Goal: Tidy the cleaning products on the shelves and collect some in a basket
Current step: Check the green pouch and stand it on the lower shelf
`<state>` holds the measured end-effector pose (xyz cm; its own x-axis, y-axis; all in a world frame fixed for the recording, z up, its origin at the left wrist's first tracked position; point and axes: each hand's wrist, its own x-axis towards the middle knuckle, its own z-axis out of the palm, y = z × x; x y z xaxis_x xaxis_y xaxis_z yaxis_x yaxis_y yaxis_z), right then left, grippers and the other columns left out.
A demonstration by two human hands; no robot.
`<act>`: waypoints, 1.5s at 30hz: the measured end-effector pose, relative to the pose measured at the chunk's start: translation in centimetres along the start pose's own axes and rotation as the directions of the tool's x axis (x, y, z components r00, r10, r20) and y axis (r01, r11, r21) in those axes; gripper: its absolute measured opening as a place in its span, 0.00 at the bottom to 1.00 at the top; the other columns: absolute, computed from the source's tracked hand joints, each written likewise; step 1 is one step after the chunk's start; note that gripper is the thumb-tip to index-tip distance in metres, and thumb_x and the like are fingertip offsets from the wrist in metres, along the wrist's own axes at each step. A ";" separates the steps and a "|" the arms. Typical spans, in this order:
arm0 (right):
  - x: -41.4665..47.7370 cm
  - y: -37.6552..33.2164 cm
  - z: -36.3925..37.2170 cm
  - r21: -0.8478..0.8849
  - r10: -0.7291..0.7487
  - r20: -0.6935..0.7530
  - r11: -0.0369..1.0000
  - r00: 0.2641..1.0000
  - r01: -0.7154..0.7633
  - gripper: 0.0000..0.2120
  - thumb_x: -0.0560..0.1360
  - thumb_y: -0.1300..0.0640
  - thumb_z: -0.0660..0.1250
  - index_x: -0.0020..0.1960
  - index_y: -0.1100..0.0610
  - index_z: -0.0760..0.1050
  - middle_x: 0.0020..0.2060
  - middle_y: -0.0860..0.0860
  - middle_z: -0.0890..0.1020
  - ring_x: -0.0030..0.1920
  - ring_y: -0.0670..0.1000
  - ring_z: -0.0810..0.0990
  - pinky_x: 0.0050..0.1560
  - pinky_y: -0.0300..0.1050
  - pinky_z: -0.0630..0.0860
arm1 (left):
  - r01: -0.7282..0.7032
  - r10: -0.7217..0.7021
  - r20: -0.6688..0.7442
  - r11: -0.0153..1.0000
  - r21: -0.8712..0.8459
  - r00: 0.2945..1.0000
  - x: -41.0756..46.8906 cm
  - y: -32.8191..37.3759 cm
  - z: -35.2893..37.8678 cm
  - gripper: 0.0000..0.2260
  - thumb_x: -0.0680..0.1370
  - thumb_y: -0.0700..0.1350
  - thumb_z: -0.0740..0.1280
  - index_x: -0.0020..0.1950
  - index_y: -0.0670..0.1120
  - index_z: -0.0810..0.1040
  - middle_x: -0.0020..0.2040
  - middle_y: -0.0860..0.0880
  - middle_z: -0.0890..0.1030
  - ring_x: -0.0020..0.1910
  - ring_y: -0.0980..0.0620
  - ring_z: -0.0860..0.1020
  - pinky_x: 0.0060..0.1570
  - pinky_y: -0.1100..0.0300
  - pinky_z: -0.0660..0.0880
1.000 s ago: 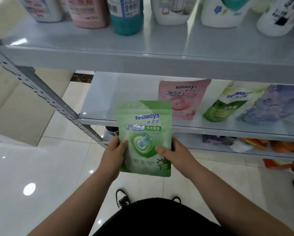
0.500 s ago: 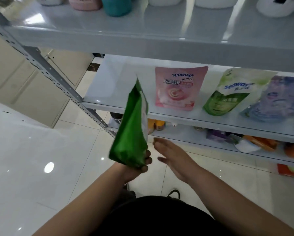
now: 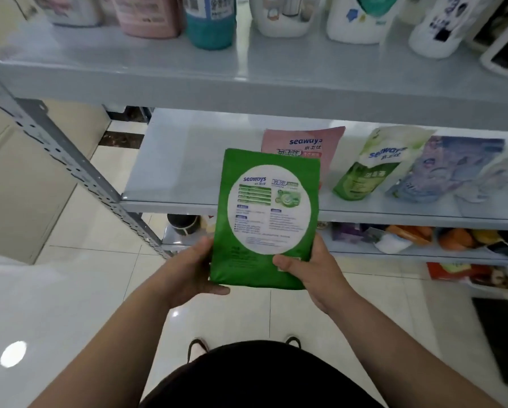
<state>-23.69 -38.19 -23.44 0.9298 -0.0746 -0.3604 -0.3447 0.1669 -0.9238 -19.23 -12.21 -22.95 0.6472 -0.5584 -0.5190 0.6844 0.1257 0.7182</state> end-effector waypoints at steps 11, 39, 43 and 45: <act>-1.8 -0.3 6.2 -0.267 -0.152 -0.105 0.956 0.983 0.119 0.35 0.55 0.48 0.84 0.60 0.35 0.76 0.55 0.40 0.86 0.56 0.42 0.84 0.54 0.42 0.82 | -0.191 0.205 -0.023 0.943 0.273 0.978 -1.3 0.8 -3.0 0.40 0.59 0.49 0.82 0.70 0.50 0.74 0.60 0.46 0.85 0.57 0.44 0.84 0.47 0.50 0.83; 0.4 -1.4 8.8 0.039 0.142 0.238 0.987 0.961 -0.155 0.20 0.72 0.52 0.71 0.63 0.54 0.75 0.44 0.42 0.85 0.45 0.45 0.81 0.53 0.45 0.76 | 0.347 -0.314 0.152 0.799 -0.491 0.937 1.1 1.1 0.9 0.09 0.74 0.49 0.62 0.45 0.45 0.77 0.33 0.47 0.77 0.25 0.50 0.76 0.21 0.73 0.55; 0.9 -1.6 7.4 0.244 0.046 0.197 0.965 0.979 -0.095 0.29 0.69 0.64 0.73 0.68 0.62 0.69 0.47 0.52 0.86 0.45 0.53 0.83 0.42 0.45 0.78 | 0.258 -0.233 0.114 0.909 -0.328 0.966 1.6 1.3 1.7 0.14 0.72 0.52 0.66 0.45 0.43 0.84 0.39 0.43 0.82 0.32 0.43 0.82 0.23 0.62 0.75; 1.7 -1.4 6.3 0.269 0.027 0.152 0.961 0.988 -0.068 0.34 0.66 0.70 0.75 0.69 0.61 0.69 0.55 0.57 0.86 0.55 0.58 0.85 0.46 0.48 0.82 | 0.180 -0.196 -0.007 0.913 -0.365 0.981 1.6 1.4 0.6 0.15 0.76 0.51 0.62 0.48 0.42 0.83 0.38 0.41 0.84 0.32 0.42 0.84 0.26 0.54 0.81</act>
<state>-20.81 -32.34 -21.95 0.9290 0.0804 -0.3613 -0.3594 0.4297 -0.8284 -17.43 -13.41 -22.53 0.5027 -0.5668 -0.6527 0.8643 0.3137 0.3932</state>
